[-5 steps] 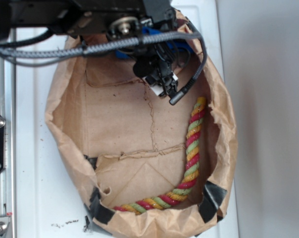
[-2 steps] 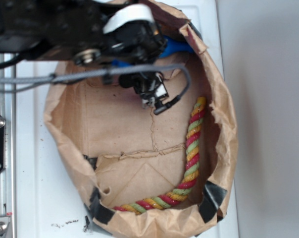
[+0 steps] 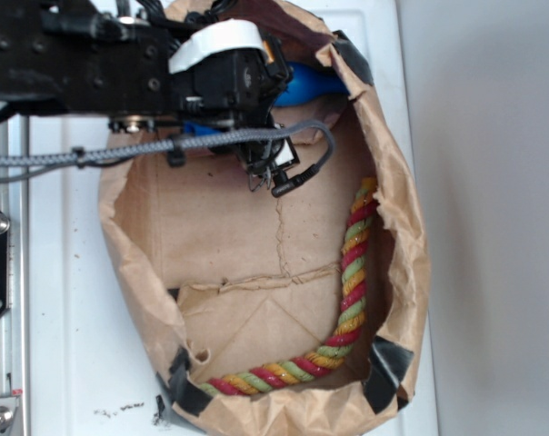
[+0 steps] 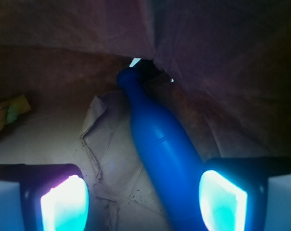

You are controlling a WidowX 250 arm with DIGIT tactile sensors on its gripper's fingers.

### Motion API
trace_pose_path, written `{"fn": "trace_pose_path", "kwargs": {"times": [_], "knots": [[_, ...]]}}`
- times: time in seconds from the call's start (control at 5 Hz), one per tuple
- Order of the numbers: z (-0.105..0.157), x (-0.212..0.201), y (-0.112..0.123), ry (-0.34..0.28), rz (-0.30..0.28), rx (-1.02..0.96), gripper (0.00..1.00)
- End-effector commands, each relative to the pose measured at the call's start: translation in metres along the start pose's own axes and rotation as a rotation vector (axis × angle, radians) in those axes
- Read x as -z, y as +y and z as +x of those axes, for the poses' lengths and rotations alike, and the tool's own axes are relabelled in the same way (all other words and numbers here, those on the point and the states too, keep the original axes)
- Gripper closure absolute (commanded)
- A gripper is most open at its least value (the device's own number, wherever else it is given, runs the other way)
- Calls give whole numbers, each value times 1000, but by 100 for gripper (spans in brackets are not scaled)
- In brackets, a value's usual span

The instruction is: Grab the blue bottle.

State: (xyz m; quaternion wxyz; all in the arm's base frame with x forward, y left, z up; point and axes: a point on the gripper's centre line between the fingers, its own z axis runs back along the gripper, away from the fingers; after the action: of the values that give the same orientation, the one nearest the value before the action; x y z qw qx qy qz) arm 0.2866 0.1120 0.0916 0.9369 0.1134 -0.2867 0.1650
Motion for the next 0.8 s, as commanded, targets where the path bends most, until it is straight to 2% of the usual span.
{"fn": "trace_pose_path", "kwargs": {"times": [0.0,0.2,0.4,0.6], "knots": [[20,-16,11,-54,-2,-2,0],[19,-16,18,-170,-45,53,0],[26,-11,29,-174,-4,66,0],[33,-4,34,-152,49,55,0]]}}
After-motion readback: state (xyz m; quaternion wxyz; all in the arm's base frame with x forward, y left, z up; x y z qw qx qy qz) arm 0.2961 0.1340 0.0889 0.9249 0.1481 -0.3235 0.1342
